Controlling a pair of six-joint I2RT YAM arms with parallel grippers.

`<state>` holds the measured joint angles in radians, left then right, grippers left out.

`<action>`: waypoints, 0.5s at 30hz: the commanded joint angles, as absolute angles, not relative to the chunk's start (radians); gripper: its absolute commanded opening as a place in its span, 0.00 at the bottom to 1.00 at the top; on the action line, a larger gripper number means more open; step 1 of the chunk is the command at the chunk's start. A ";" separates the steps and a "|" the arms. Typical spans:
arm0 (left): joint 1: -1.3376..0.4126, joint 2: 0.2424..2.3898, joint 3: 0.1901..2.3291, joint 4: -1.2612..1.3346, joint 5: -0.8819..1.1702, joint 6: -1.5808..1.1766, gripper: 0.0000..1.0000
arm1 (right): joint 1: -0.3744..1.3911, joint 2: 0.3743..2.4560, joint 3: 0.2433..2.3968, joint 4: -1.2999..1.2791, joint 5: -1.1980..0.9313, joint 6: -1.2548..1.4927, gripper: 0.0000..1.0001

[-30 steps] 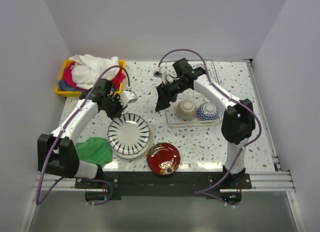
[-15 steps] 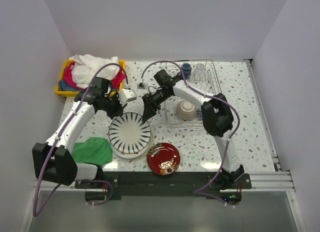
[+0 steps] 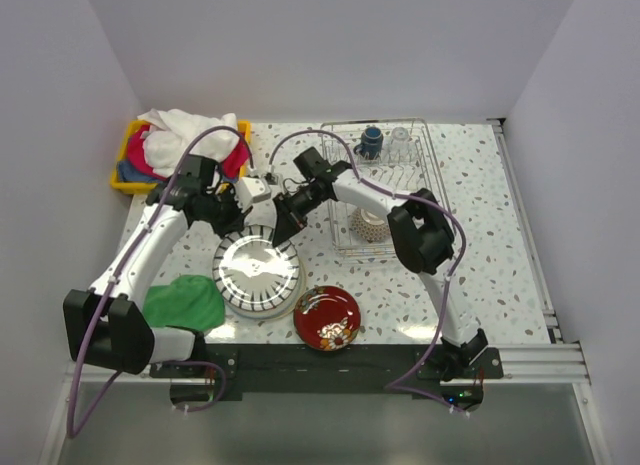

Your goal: Load the mixed dishes into the dish rack

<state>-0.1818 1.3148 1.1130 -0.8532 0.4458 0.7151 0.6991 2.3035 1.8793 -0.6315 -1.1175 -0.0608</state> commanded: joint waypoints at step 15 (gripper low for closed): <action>-0.129 1.339 1.571 -0.379 0.345 0.175 0.39 | 0.506 1.964 2.060 -0.746 -0.651 0.147 0.00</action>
